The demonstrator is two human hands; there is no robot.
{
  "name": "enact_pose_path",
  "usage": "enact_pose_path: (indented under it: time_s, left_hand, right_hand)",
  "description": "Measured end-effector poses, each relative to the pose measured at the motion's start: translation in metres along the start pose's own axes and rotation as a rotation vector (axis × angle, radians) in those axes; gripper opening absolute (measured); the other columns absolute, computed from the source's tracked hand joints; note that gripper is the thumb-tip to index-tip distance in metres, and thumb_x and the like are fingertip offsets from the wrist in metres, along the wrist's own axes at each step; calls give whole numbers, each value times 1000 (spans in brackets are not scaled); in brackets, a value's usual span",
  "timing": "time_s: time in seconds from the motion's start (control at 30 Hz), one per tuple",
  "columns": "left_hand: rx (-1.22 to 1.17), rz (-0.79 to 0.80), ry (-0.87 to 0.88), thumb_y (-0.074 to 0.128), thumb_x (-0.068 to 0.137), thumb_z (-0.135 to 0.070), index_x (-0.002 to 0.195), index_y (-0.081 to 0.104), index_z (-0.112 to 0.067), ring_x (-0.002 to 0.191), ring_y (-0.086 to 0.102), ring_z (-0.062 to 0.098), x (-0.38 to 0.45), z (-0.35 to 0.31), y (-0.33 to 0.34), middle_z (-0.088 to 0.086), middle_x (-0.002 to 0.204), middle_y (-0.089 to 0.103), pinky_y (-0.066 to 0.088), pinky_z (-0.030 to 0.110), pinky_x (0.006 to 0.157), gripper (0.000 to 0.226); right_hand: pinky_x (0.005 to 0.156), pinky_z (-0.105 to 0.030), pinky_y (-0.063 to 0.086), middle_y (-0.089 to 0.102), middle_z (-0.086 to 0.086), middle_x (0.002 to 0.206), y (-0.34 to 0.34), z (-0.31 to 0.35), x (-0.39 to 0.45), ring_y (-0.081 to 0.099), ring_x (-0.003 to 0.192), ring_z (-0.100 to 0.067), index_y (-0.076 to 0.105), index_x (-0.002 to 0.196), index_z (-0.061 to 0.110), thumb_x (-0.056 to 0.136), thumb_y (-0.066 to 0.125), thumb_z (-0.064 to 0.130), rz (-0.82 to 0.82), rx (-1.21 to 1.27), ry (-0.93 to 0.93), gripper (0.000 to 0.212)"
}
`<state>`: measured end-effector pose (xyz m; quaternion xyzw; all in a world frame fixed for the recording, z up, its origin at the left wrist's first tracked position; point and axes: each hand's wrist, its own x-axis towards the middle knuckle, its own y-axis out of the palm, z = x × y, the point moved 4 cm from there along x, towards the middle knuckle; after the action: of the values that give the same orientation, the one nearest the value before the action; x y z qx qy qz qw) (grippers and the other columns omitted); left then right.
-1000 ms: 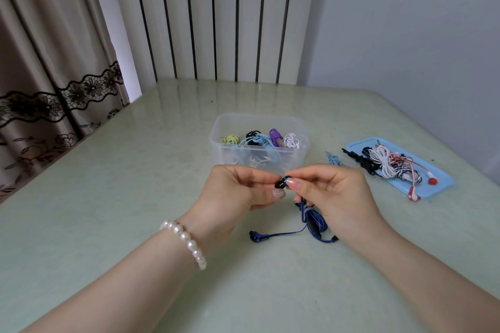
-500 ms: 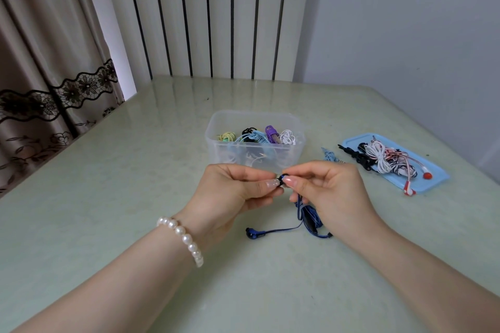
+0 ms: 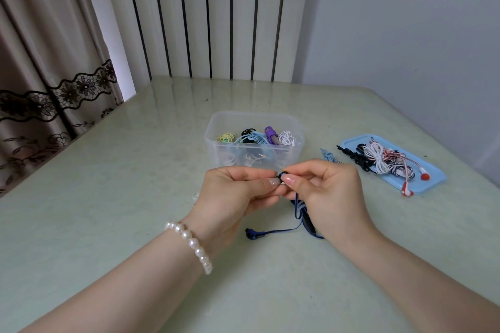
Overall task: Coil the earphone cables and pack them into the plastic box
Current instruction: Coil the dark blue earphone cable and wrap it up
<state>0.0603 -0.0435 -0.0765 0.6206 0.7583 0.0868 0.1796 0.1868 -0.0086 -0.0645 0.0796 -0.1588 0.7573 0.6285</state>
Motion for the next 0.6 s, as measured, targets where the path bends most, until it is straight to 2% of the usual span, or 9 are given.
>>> enact_pose_path:
  time_s: [0.1,0.23,0.3,0.4,0.53,0.6]
  left_hand:
    - [-41,1,-19,61,74,12,80,65,5,62,70,20,0,0,1,17,69,71,58,23,61,9]
    - [-42,9,-14,61,74,12,79,65,5,62,70,20,0,-1,1,17,70,71,57,23,58,9]
    - [-31,17,-13,61,75,12,80,65,5,63,70,20,-1,-1,2,17,70,71,57,22,58,10]
    - [-54,31,-32,59,78,11,82,64,5,65,71,19,-2,-1,4,16,71,71,58,24,63,9]
    - [-121,37,-66,55,81,10,85,63,3,70,72,20,-3,0,5,17,77,72,58,26,67,12]
    - [-147,50,-83,52,83,9,88,63,3,71,72,20,-3,0,6,17,80,72,58,25,66,14]
  right_hand:
    - [63,-30,58,68,3,56,0,-1,1,66,57,-16,66,67,18,78,63,-7,-11,-12,3,28]
    - [56,-22,56,65,1,49,0,1,3,65,50,-11,65,66,12,79,60,-10,37,72,80,26]
    - [55,-23,56,65,0,49,-2,1,4,65,50,-12,65,66,11,79,60,-11,43,87,100,25]
    - [60,-27,57,68,0,55,-4,0,3,67,56,-16,67,66,16,78,64,-8,-3,2,39,26]
    - [56,-9,47,67,-10,71,-3,6,-1,62,56,-5,67,68,15,76,66,-7,-66,-89,-73,24]
    - [57,-10,46,66,-6,71,-5,6,-1,62,60,-9,70,69,13,75,67,-7,-101,-160,-142,21]
